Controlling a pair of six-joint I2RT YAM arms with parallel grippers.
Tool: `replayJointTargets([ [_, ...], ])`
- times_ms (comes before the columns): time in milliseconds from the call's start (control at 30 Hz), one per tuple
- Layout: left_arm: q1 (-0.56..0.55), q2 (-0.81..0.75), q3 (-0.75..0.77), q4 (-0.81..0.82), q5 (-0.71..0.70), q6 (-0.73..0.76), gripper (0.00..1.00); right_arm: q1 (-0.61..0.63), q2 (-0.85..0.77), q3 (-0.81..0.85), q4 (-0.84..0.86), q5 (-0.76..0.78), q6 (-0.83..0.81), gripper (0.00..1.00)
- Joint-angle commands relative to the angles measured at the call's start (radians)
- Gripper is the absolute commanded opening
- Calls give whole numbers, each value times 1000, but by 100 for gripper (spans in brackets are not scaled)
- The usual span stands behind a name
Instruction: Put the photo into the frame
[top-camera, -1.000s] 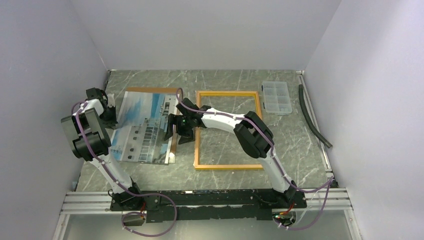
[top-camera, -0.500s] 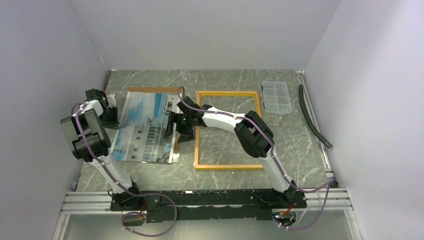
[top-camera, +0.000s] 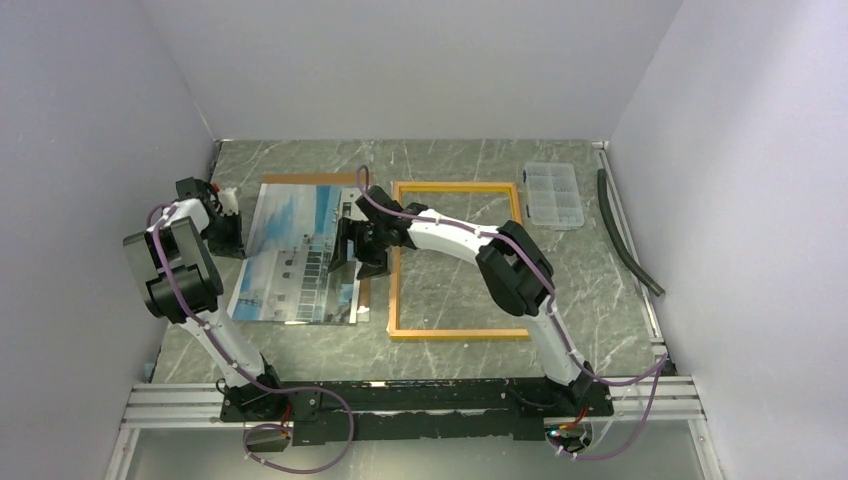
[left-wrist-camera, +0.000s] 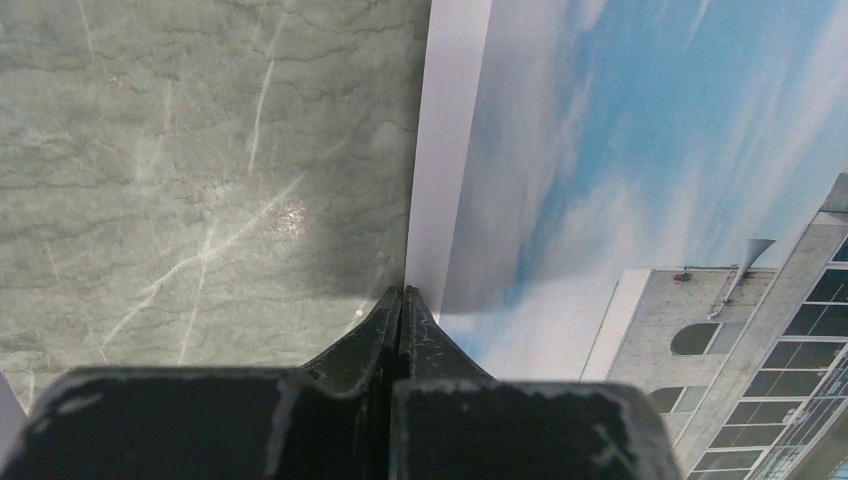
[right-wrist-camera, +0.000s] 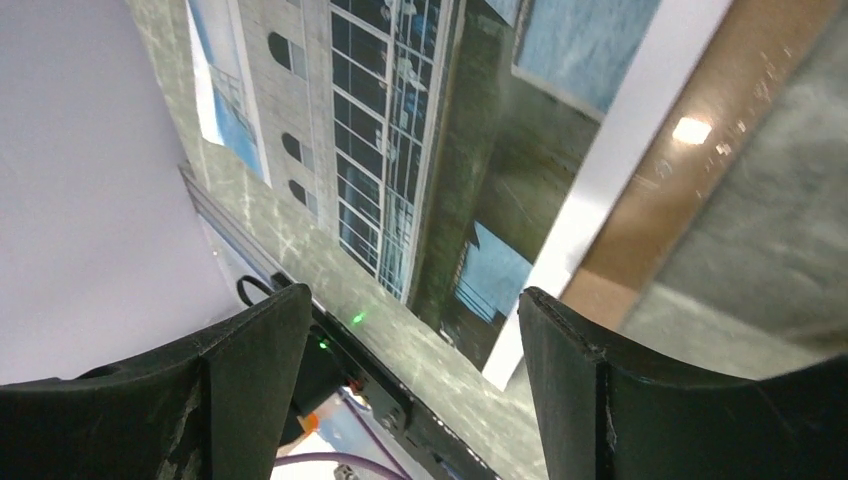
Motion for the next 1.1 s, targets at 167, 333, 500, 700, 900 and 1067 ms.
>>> replayJointTargets([
  [167, 44, -46, 69, -216, 18, 40, 4, 10, -185, -161, -166, 26, -125, 82],
  [333, 52, -85, 17, -181, -40, 85, 9, 24, -178, -196, -195, 28, -141, 83],
  [500, 79, -109, -28, -144, -63, 113, 23, 32, -168, -228, -189, 89, -131, 84],
  [700, 98, -145, -31, -144, -62, 141, 29, 36, -152, -199, -255, 220, -149, 85],
  [900, 94, -121, -83, -113, -68, 145, 25, 53, -110, -163, -223, 241, -129, 85],
  [1067, 72, -80, -131, -62, -108, 144, 17, 56, -77, -157, -143, 141, -75, 85],
])
